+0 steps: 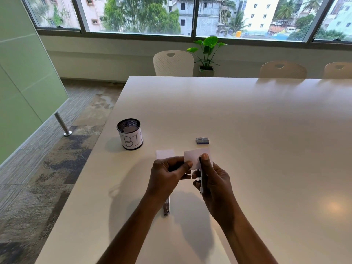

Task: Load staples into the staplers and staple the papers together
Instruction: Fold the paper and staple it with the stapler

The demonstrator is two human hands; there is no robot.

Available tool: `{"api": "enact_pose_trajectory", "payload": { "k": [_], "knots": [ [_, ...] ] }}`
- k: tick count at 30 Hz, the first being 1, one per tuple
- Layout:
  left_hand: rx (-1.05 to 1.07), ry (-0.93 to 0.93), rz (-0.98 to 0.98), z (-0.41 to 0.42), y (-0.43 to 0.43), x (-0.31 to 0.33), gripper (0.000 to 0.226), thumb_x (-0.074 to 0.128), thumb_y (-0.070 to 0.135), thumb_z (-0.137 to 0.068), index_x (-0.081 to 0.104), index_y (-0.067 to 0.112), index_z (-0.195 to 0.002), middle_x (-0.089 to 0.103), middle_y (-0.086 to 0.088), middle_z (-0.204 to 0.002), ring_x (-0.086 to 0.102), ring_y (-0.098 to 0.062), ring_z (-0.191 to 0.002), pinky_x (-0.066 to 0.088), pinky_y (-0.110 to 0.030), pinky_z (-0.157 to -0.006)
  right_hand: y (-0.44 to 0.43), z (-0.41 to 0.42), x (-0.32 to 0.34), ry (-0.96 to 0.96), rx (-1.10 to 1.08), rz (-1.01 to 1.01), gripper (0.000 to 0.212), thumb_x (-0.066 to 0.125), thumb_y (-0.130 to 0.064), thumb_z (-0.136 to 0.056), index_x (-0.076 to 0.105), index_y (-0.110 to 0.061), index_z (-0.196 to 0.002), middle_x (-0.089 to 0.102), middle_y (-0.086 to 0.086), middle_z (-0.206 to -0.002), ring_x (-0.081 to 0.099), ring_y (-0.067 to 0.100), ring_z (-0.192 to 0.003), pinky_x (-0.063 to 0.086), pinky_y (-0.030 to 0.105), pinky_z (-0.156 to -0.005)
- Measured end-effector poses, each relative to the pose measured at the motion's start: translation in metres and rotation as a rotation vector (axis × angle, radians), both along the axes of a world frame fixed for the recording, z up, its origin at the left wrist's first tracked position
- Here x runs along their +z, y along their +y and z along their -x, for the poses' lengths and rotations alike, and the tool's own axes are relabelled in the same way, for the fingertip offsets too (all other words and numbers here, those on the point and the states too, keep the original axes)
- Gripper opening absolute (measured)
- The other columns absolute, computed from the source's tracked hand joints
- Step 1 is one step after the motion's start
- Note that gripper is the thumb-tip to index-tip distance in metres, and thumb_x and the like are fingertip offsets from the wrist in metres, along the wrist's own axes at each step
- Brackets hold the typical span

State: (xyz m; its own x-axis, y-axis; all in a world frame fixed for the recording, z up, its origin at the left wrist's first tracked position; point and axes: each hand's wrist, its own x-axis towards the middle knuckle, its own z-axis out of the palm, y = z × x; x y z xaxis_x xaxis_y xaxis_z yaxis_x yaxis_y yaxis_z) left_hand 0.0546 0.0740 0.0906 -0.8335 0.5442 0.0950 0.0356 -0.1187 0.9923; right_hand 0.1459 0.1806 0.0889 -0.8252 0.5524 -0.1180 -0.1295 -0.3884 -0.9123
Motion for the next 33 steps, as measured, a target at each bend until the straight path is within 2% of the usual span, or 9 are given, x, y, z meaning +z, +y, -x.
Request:
{"api": "enact_pose_trajectory", "payload": {
  "k": [6,13,16,19,22,25,29,31,33],
  "knots": [
    [0.028,-0.044,-0.014,0.007,-0.004,0.000,0.019,0.074,0.009,-0.087,0.076,0.024,-0.097,0.080,0.010,-0.088,0.077,-0.021,-0.080,0.061,-0.024,-0.066,0.007,-0.002,0.000,0.047,-0.015,0.016,0.044,0.067,-0.051,-0.090,0.075,-0.011,-0.104,0.061,0.006,-0.077,0.056,0.015,-0.068,0.046,0.024,-0.057],
    [-0.013,-0.022,0.003,0.004,0.002,0.002,0.018,0.076,0.012,-0.085,0.075,0.029,-0.090,0.079,0.011,-0.085,0.077,-0.018,-0.079,0.059,-0.021,-0.064,0.006,-0.003,-0.004,0.014,-0.039,-0.005,0.043,0.072,-0.052,-0.085,0.076,-0.012,-0.102,0.059,0.008,-0.075,0.054,0.014,-0.066,0.049,0.025,-0.061],
    [-0.028,-0.004,0.007,0.000,0.007,0.002,0.016,0.081,0.025,-0.077,0.074,0.031,-0.090,0.079,0.013,-0.084,0.076,-0.013,-0.080,0.059,-0.020,-0.064,0.006,-0.003,-0.005,0.022,-0.023,-0.012,0.042,0.072,-0.049,-0.085,0.074,-0.009,-0.097,0.059,0.008,-0.076,0.054,0.015,-0.066,0.049,0.026,-0.063],
    [-0.029,-0.011,0.010,-0.001,0.010,0.003,0.024,0.081,0.039,-0.067,0.073,0.034,-0.088,0.078,0.015,-0.084,0.076,-0.012,-0.080,0.059,-0.020,-0.064,0.006,-0.005,-0.005,0.034,-0.018,-0.019,0.038,0.070,-0.046,-0.089,0.074,-0.009,-0.098,0.060,0.009,-0.077,0.055,0.016,-0.069,0.050,0.027,-0.065],
    [-0.017,-0.052,0.020,0.002,0.011,0.001,0.016,0.081,0.025,-0.078,0.074,0.036,-0.086,0.078,0.016,-0.082,0.075,-0.010,-0.080,0.058,-0.019,-0.064,0.007,-0.005,-0.005,0.036,-0.051,-0.041,0.038,0.067,-0.045,-0.090,0.075,-0.011,-0.104,0.060,0.011,-0.078,0.055,0.018,-0.070,0.050,0.027,-0.065],
    [0.016,-0.091,0.050,0.008,0.009,-0.002,0.016,0.075,0.017,-0.087,0.074,0.031,-0.095,0.078,0.017,-0.081,0.074,-0.005,-0.078,0.057,-0.017,-0.065,0.009,-0.004,-0.007,-0.029,-0.170,-0.085,0.041,0.071,-0.049,-0.083,0.076,-0.017,-0.108,0.066,0.010,-0.079,0.061,0.018,-0.069,0.052,0.026,-0.063],
    [0.044,-0.152,0.028,0.016,0.002,-0.002,0.010,0.073,0.016,-0.089,0.078,0.024,-0.093,0.080,0.001,-0.088,0.069,-0.007,-0.071,0.059,-0.023,-0.070,0.016,-0.006,-0.020,-0.183,-0.311,-0.301,0.036,0.075,-0.054,-0.080,0.078,-0.022,-0.097,0.074,-0.001,-0.083,0.068,0.014,-0.061,0.056,0.026,-0.058],
    [0.044,-0.157,0.031,0.018,0.000,-0.002,0.009,0.074,0.018,-0.089,0.078,0.025,-0.093,0.079,-0.001,-0.091,0.069,-0.007,-0.072,0.058,-0.024,-0.070,0.020,-0.007,-0.029,-0.313,-0.361,-0.579,0.027,0.074,-0.054,-0.081,0.075,-0.027,-0.082,0.072,-0.002,-0.083,0.069,0.017,-0.062,0.057,0.030,-0.059],
    [0.040,-0.151,0.039,0.018,-0.001,-0.001,0.008,0.075,0.020,-0.088,0.077,0.026,-0.092,0.079,0.000,-0.091,0.069,-0.007,-0.073,0.059,-0.025,-0.071,0.022,-0.006,-0.039,-0.436,-0.366,-0.921,0.030,0.071,-0.052,-0.084,0.066,-0.027,-0.068,0.064,-0.002,-0.073,0.062,0.017,-0.063,0.045,0.019,-0.059]
  ]
}}
